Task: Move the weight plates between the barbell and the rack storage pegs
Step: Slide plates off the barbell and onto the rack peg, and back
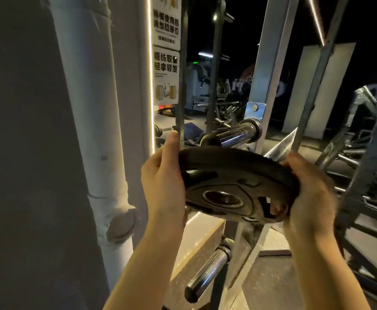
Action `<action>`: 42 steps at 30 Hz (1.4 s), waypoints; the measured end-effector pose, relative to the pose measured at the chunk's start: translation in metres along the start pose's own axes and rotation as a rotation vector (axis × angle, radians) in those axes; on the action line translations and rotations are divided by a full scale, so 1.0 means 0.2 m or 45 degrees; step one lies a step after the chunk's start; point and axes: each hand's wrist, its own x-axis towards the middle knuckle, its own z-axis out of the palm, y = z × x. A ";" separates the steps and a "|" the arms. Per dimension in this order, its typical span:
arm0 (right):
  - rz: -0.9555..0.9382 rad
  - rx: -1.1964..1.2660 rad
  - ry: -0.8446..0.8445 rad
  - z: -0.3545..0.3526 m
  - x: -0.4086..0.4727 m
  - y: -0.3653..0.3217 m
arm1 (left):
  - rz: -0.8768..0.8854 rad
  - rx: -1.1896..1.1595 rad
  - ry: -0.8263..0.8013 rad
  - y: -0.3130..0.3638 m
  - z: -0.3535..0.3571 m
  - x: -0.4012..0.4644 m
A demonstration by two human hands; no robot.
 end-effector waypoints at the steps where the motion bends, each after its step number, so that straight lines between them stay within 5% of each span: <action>1: 0.008 -0.023 -0.009 0.02 0.04 -0.01 | 0.023 0.011 -0.030 0.01 0.01 0.03; 25: -0.242 -0.389 -0.195 0.29 0.52 0.05 | 0.117 0.103 -0.062 -0.18 0.07 0.47; 42: -0.381 -0.517 -0.378 0.31 0.61 0.00 | 0.531 0.263 -0.034 -0.30 -0.02 0.44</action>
